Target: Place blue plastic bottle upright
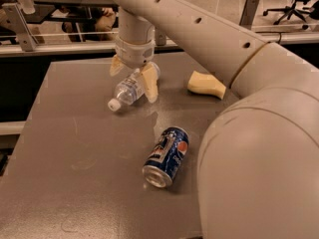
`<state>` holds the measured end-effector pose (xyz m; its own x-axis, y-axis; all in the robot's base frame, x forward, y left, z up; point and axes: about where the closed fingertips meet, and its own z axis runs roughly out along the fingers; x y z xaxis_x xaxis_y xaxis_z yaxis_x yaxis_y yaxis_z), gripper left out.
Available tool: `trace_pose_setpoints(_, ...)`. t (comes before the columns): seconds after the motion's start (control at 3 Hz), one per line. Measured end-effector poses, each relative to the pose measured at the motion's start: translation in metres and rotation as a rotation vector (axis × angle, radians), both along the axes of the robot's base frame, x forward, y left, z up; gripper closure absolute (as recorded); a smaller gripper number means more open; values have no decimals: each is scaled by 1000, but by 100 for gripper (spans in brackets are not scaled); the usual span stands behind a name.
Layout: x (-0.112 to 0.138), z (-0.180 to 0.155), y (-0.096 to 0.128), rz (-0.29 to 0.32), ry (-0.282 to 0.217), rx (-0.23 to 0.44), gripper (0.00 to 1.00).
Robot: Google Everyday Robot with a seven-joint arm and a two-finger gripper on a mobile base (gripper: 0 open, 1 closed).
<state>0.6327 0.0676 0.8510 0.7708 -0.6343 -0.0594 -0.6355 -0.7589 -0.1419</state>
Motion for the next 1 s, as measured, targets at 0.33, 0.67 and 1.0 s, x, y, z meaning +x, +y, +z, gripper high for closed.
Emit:
trace_pose_setpoints(0.33,-1,0,1,35,2,-25,41)
trace_pose_setpoints(0.67,-6,3,6,45,16,-28,64)
trace_pose_setpoints(1.0,-16,21,15,18,44,28,88)
